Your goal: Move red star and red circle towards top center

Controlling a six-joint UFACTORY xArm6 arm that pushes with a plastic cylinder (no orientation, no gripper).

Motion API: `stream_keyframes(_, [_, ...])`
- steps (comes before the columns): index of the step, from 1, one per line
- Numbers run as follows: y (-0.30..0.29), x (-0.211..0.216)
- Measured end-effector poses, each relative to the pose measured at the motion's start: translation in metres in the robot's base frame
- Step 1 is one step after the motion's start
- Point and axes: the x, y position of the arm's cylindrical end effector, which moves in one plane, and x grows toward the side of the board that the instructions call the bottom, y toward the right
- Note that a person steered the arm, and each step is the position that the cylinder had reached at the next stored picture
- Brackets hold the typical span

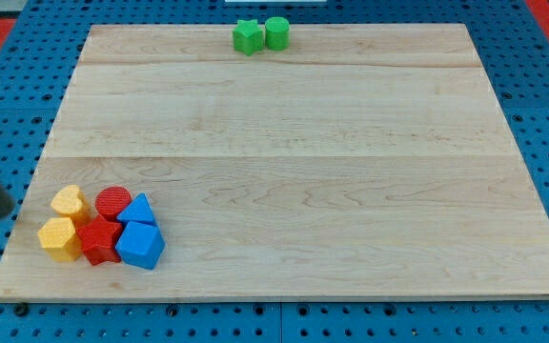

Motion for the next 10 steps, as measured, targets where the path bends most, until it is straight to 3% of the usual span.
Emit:
stream_keyframes(1, [0.013, 0.063])
stream_keyframes(2, [0.047, 0.063])
stream_keyframes(4, [0.100, 0.042])
stream_keyframes(8, [0.104, -0.049])
stream_keyframes(10, [0.120, -0.019])
